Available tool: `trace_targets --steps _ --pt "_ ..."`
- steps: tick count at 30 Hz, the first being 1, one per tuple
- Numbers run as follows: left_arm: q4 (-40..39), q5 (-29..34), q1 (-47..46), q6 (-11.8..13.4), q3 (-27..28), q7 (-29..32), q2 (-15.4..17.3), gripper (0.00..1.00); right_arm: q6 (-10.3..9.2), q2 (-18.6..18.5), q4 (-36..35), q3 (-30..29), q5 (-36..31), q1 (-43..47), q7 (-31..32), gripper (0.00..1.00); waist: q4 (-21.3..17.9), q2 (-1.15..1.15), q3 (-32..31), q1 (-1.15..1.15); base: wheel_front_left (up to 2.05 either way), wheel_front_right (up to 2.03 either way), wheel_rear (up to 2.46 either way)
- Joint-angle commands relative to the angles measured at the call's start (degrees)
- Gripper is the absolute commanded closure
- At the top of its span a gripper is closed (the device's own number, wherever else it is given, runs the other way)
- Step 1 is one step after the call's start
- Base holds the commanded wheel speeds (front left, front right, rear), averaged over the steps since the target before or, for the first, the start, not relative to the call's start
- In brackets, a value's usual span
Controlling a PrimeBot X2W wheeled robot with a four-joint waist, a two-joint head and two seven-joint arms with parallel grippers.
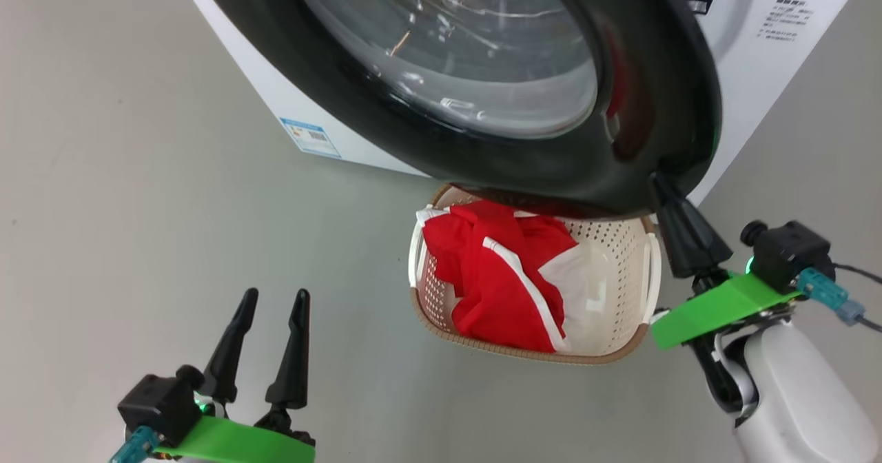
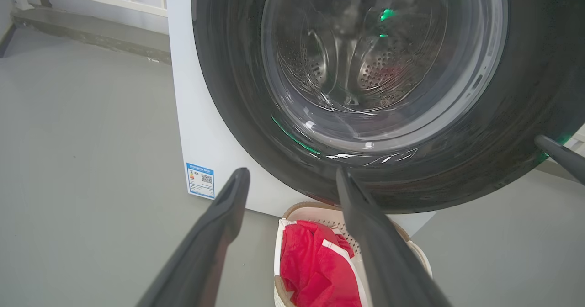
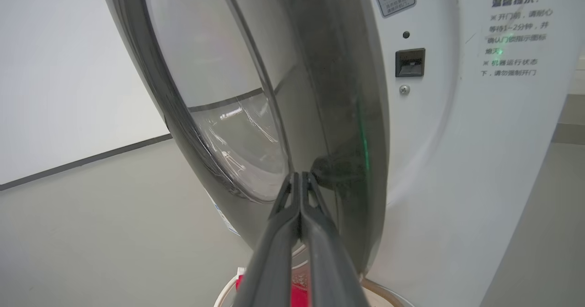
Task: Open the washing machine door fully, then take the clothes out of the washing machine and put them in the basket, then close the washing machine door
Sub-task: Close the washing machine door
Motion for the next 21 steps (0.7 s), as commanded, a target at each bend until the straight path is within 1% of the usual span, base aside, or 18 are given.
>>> trace_targets --steps 1,16,21 --pt "-1.5 -0.6 -1.4 0.0 1.7 -0.5 0.5 0.00 0.10 0.1 -1.7 0.2 -0.1 -2.1 -0.4 1.00 0.4 0.00 1.4 0.00 0.00 0.00 0.00" --pt "-2.5 -2.9 -6.7 0.0 -1.0 -0.5 0.5 0.00 0.10 -1.5 -3.4 -4.4 -1.0 -11.1 -0.4 1.00 1.2 0.00 9.8 0.00 0.00 0.00 0.00" --pt "-2.7 -3.4 -8.3 0.0 -1.4 -0.5 0.5 0.00 0.10 -2.1 -3.9 -5.7 -1.2 -14.0 -0.4 1.00 1.4 0.00 11.7 0.00 0.00 0.00 0.00"
